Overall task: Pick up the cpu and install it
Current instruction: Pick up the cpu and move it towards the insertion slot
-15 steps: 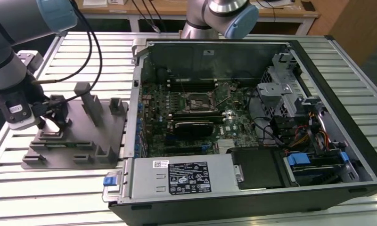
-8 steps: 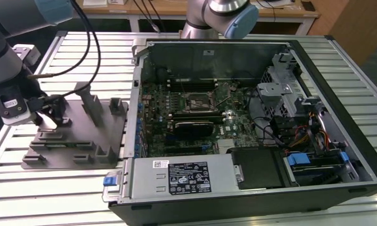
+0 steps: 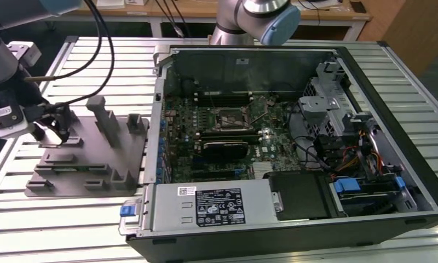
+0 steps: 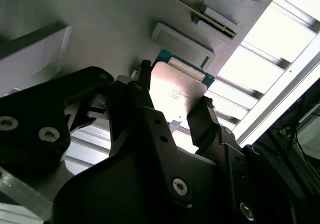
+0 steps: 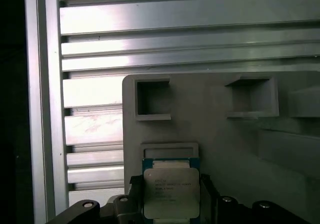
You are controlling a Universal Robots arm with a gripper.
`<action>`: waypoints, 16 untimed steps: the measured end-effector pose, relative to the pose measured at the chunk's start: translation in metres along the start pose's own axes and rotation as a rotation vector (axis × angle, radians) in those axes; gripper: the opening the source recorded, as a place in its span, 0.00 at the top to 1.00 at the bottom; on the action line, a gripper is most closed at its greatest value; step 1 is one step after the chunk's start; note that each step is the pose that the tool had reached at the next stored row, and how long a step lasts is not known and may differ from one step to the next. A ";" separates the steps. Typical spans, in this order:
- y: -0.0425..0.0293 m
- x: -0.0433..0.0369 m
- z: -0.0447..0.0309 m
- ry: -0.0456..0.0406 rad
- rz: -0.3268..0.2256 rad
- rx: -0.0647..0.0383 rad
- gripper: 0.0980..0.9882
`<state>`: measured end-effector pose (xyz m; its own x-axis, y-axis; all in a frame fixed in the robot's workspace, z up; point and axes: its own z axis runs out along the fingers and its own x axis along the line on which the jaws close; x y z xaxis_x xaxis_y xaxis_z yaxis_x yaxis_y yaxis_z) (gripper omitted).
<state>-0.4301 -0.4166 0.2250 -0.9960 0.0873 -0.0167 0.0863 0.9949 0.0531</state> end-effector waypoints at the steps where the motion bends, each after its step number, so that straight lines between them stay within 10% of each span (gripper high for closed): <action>1: 0.0001 0.0000 -0.0023 0.0000 0.000 0.000 0.50; 16: 0.0020 -0.0006 -0.0361 -0.0006 0.000 0.000 0.50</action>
<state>-0.4301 -0.4166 0.2612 -0.9960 0.0873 -0.0172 0.0862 0.9949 0.0532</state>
